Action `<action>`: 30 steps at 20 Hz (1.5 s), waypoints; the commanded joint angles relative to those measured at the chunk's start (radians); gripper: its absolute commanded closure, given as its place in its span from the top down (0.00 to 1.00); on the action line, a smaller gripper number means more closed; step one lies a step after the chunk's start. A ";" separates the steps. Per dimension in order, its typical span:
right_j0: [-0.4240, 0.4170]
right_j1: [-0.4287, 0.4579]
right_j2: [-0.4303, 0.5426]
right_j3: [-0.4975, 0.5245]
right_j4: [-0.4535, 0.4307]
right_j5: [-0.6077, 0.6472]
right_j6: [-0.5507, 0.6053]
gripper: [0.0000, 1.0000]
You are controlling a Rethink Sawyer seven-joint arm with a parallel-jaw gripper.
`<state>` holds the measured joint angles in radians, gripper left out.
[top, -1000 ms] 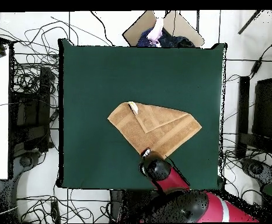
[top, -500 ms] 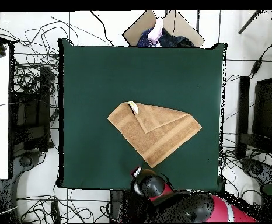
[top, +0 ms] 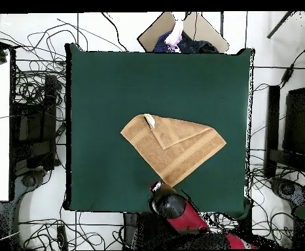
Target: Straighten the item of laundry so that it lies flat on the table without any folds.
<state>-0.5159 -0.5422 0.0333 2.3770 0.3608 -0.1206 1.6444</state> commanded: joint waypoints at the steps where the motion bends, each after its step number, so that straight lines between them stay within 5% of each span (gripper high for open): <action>1: 0.015 -0.115 0.008 -0.201 0.010 -0.077 0.196 0.00; 9: 0.023 -0.120 0.013 -0.261 0.033 -0.018 0.206 0.00; 24: -0.059 0.085 0.162 -0.428 -0.036 -0.086 0.221 0.00; 25: -0.061 0.089 0.167 -0.430 -0.042 -0.096 0.227 1.00; 30: -0.043 0.104 0.177 -0.436 -0.030 -0.122 0.262 1.00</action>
<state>-0.5719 -0.4891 0.0889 2.0399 0.3382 -0.1801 1.6444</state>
